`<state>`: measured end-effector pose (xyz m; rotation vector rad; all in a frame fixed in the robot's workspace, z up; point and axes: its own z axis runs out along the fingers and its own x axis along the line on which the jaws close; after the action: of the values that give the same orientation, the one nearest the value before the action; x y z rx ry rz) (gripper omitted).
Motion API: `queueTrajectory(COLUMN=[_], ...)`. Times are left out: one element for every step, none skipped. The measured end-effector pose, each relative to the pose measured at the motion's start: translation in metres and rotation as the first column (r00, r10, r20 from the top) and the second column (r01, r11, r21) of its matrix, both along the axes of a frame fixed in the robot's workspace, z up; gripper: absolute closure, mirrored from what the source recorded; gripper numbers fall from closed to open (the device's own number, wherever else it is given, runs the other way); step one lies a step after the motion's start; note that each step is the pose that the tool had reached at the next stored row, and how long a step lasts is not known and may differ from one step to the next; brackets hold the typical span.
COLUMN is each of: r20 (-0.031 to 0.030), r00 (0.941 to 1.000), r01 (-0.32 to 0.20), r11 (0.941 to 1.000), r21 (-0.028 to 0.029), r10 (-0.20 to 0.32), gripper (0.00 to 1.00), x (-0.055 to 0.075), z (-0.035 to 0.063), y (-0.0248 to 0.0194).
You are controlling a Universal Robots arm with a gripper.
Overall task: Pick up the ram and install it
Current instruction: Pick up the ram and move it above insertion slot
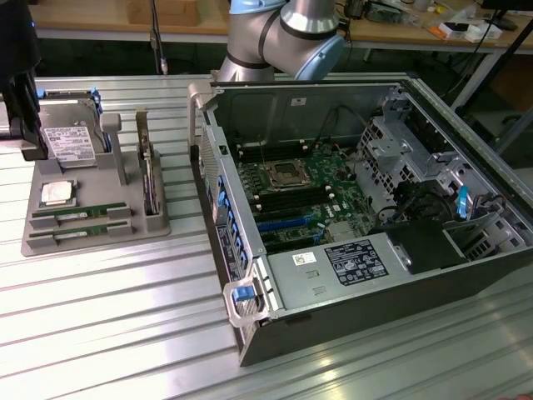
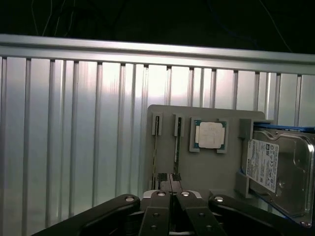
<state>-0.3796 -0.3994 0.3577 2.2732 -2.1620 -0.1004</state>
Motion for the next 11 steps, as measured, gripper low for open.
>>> queueTrajectory(r20=[0.0000, 0.0000, -0.0001, 0.0000, 0.0000, 0.0000, 0.0000, -0.0001, 0.0000, 0.0000, -0.0001], r00=[1.0000, 1.0000, 1.0000, 1.0000, 1.0000, 1.0000, 1.0000, 1.0000, 1.0000, 1.0000, 1.0000], r01=[0.000, 0.000, 0.000, 0.000, 0.000, 0.000, 0.000, 0.000, 0.000, 0.000, 0.000], r11=[1.0000, 1.0000, 1.0000, 1.0000, 1.0000, 1.0000, 1.0000, 1.0000, 1.0000, 1.0000, 1.0000], r21=[0.0000, -0.0001, -0.0001, -0.0001, -0.0002, -0.0003, -0.0004, -0.0004, -0.0004, -0.0004, -0.0004], r10=[0.000, 0.000, 0.000, 0.000, 0.000, 0.000, 0.000, 0.000, 0.000, 0.000, 0.000], gripper=[0.89, 0.89, 0.89, 0.89, 0.89, 0.89, 0.89, 0.89, 0.89, 0.89, 0.89], x=[0.000, 0.000, 0.000, 0.000, 0.000, 0.000, 0.000, 0.000, 0.000, 0.000, 0.000], z=[-0.0024, -0.0044, -0.0072, -0.0095, -0.0134, -0.0162, -0.0179, -0.0202, -0.0219, -0.0252, -0.0289], y=[0.0000, 0.0000, 0.0000, 0.0000, 0.0000, 0.0000, 0.0000, 0.0000, 0.0000, 0.0000, 0.0000])
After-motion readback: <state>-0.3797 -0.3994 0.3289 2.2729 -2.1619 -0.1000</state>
